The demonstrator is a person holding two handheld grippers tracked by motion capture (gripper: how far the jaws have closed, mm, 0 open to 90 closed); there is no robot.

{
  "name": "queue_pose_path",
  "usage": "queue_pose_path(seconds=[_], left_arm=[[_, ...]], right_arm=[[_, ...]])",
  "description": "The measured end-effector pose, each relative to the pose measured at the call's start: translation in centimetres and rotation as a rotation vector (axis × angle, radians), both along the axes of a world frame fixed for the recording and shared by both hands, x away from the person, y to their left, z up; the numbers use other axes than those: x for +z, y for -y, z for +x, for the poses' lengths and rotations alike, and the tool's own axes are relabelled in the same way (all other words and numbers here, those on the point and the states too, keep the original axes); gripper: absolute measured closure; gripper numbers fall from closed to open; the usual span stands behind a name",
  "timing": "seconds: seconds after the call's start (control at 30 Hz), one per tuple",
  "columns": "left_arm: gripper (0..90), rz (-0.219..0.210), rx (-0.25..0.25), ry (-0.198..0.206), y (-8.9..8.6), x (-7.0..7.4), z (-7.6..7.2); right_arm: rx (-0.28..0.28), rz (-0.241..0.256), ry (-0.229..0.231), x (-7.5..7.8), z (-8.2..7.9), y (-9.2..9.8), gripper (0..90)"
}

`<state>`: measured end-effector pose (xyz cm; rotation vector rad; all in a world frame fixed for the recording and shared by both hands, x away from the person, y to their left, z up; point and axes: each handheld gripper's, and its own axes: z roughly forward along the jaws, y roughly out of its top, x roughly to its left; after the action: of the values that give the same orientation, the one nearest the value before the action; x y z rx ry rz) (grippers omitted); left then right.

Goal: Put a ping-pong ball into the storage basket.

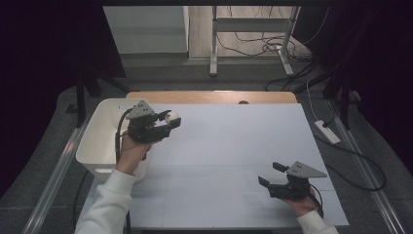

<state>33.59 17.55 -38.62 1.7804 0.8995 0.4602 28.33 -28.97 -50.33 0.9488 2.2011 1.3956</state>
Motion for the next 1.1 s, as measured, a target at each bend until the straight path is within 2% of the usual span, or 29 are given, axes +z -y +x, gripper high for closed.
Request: queue_pose_path(seconds=[1.1], left_arm=[[50.7, -0.024, 0.113, 0.011, -4.4, 0.2, -0.8]], right_arm=[[0.001, 0.0, 0.001, 0.0, 0.0, 0.0, 19.1]])
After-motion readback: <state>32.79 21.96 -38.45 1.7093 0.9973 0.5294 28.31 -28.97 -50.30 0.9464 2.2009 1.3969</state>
